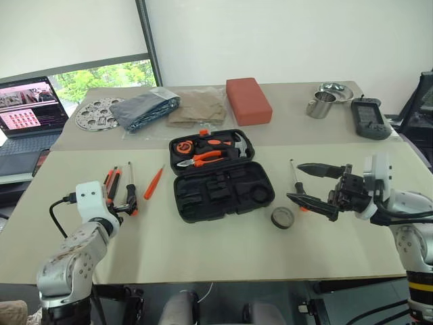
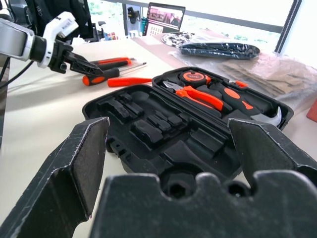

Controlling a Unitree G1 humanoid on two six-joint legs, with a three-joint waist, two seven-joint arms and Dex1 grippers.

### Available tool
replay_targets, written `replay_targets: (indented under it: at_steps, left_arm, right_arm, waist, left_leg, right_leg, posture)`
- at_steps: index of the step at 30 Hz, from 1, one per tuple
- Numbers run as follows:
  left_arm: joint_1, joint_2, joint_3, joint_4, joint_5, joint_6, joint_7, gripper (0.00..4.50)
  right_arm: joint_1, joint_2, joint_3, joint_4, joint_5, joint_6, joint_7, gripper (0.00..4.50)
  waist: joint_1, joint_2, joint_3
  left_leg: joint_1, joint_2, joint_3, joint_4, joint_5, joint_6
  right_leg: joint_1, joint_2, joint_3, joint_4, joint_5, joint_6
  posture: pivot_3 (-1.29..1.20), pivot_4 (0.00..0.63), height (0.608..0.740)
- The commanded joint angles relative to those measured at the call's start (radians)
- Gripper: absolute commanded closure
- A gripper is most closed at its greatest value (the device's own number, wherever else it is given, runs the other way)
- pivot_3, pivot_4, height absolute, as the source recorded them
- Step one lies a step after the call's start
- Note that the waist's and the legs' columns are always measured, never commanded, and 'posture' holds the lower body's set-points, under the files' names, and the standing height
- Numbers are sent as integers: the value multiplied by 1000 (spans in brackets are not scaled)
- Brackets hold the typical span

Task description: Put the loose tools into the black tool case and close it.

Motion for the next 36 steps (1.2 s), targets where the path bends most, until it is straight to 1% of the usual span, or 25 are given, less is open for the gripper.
replay_targets:
  at_steps: [1,3,4,5,8,9,10,11,15,18,19,20,22,25,27,28,30,33,36]
  left_arm:
    - [-28,23,-36,43,40,46,-12,258]
    - [-34,40,-62,53,59,47,-27,621]
    - [-36,45,-71,55,66,50,-32,925]
    - [-37,42,-72,56,68,51,-33,1361]
    - [-41,33,-65,66,70,62,-33,2320]
    - [-41,32,-63,71,72,64,-35,2763]
    - [-40,31,-60,74,73,66,-35,2933]
    - [-39,29,-54,77,74,65,-35,3375]
    - [-38,14,-23,76,66,29,-46,3427]
    - [-59,-5,14,57,55,-121,-91,3428]
    - [-63,3,27,38,43,-184,-137,3428]
    - [-61,23,32,25,34,-225,-187,3428]
    - [-57,99,27,18,36,-289,-303,3428]
    - [-93,166,38,46,14,-331,-399,3428]
    - [-162,257,-22,85,33,-379,-525,3428]
    - [-195,302,-75,104,58,-418,-604,3428]
    - [-246,350,-170,144,99,-486,-724,3428]
    - [-315,370,-306,215,162,-598,-859,3428]
    - [-395,335,-432,301,221,-686,-960,3428]
  right_arm:
    - [-17,-11,-22,-46,28,18,-17,20]
    - [-19,-14,-22,-51,31,23,-21,0]
    - [-19,-16,-24,-53,33,26,-22,0]
    - [-19,-17,-25,-55,35,29,-23,0]
    - [-18,-20,-27,-57,36,33,-24,0]
    - [-18,-21,-27,-59,36,34,-24,0]
    - [-19,-21,-26,-61,35,35,-25,0]
    - [-21,-20,-25,-64,36,37,-28,0]
    - [-28,-15,-24,-71,44,42,-36,0]
    - [-28,-10,-35,-67,59,42,-37,0]
    - [-31,-5,-44,-66,75,46,-36,0]
    - [-34,-1,-52,-66,91,50,-35,0]
    - [-39,3,-67,-62,122,58,-32,0]
    - [-40,-3,-78,-50,143,63,-26,0]
    - [-46,-8,-90,-28,154,65,-7,0]
    - [-51,-8,-95,-18,163,66,-2,0]
    - [-59,-4,-99,-4,174,68,0,0]
    - [-55,-4,-104,12,165,63,2,0]
    - [-16,-12,-129,32,134,42,-1,0]
  waist:
    - [1,0,0]
    - [0,0,0]
    - [-2,0,0]
    - [-2,0,0]
    - [-7,0,0]
    - [-7,0,0]
    - [-8,0,0]
    - [-8,0,0]
    - [-9,0,0]
    - [-8,0,0]
    - [-6,0,0]
    - [-5,0,0]
    - [0,-1,1]
    - [1,0,0]
    - [5,0,0]
    - [7,0,0]
    - [9,1,0]
    - [8,4,-1]
    - [3,4,-1]
  left_leg:
    - [0,0,0,0,0,0]
    - [0,0,0,0,0,0]
    - [0,0,0,0,0,0]
    - [0,0,0,0,0,0]
    - [1,1,0,-1,0,0]
    - [1,1,0,-1,0,0]
    - [1,1,0,-1,0,0]
    - [1,1,0,-1,0,0]
    - [1,1,0,-1,0,0]
    - [0,1,0,-1,0,0]
    - [0,1,0,0,0,0]
    - [0,1,0,0,0,-1]
    - [0,1,0,-1,0,-1]
    - [-1,1,1,-1,0,-1]
    - [-1,0,1,-1,0,-1]
    - [-1,1,0,-1,0,-1]
    - [-1,1,0,-1,0,-1]
    - [-1,0,2,-1,0,0]
    - [-2,0,2,-2,0,0]
  right_leg:
    - [0,0,0,0,0,0]
    - [0,0,0,0,0,0]
    - [0,0,0,0,0,0]
    - [0,0,0,0,0,0]
    - [0,1,1,0,0,0]
    - [-1,1,1,0,0,-1]
    - [-1,1,1,0,0,-1]
    - [-1,1,1,0,0,-1]
    - [-1,1,2,0,0,-1]
    - [-1,1,2,0,0,-1]
    - [-1,1,1,0,0,-1]
    - [-1,1,1,1,0,-1]
    - [-1,1,0,0,1,-2]
    - [-2,1,0,-1,1,-2]
    - [-1,0,0,-1,1,-2]
    - [-1,1,-1,-1,1,-2]
    - [-2,1,-2,-1,1,-2]
    - [-1,0,0,-2,1,-2]
    - [-2,2,0,-2,1,-2]
  posture:
    - [0,150,736]
    - [0,150,736]
    - [0,150,736]
    - [0,150,736]
    - [0,150,736]
    - [0,150,736]
    - [0,150,736]
    - [0,150,736]
    - [0,150,736]
    - [0,150,736]
    - [0,150,736]
    - [0,150,736]
    - [0,150,736]
    - [0,150,736]
    - [0,150,736]
    - [0,150,736]
    - [0,150,736]
    - [0,150,736]
    - [0,150,736]
